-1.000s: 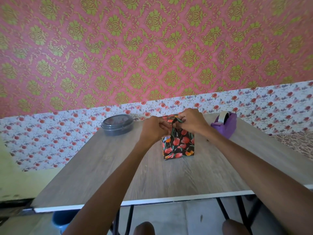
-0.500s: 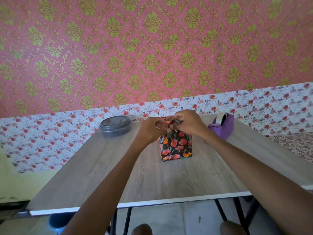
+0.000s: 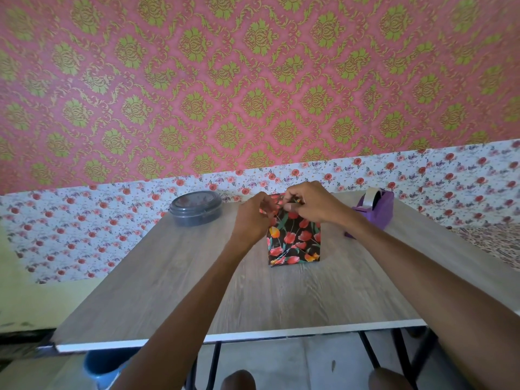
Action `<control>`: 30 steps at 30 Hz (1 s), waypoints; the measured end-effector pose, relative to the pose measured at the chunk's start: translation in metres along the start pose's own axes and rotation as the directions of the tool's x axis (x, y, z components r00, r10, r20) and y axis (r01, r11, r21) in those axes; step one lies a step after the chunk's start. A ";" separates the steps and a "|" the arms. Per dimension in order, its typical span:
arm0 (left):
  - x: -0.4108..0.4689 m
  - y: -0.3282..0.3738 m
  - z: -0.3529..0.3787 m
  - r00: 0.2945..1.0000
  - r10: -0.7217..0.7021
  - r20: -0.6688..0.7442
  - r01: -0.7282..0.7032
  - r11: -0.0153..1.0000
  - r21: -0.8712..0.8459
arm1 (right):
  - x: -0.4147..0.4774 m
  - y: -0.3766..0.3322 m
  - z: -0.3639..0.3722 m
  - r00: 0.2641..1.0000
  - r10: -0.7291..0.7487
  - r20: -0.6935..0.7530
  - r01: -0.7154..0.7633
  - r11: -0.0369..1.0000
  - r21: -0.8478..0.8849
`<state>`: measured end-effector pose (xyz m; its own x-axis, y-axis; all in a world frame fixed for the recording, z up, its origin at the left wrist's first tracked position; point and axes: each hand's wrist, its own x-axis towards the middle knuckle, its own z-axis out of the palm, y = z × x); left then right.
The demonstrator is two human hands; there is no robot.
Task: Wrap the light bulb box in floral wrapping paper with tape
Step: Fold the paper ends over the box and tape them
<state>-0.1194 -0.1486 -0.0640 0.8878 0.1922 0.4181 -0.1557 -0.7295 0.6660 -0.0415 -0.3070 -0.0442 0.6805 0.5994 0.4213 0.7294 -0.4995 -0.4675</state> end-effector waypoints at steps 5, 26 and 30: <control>-0.006 -0.004 0.010 0.973 0.067 -0.220 -0.035 0.988 0.149 | 0.001 0.004 0.002 1.000 0.005 -0.007 -0.005 0.998 0.070; -0.020 0.019 0.024 0.988 0.078 -0.130 -0.028 0.937 0.348 | -0.005 0.014 0.003 0.997 0.063 -0.040 -0.057 0.987 0.152; -0.024 0.021 0.028 0.984 0.104 -0.144 -0.038 0.916 0.399 | -0.007 0.013 -0.010 0.970 0.142 0.199 -0.188 0.953 0.238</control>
<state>-0.1313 -0.1873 -0.0773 0.7952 0.2082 0.5695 -0.0039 -0.9375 0.3481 -0.0357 -0.3239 -0.0459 0.7494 0.6350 0.1875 0.5503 -0.4400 -0.7096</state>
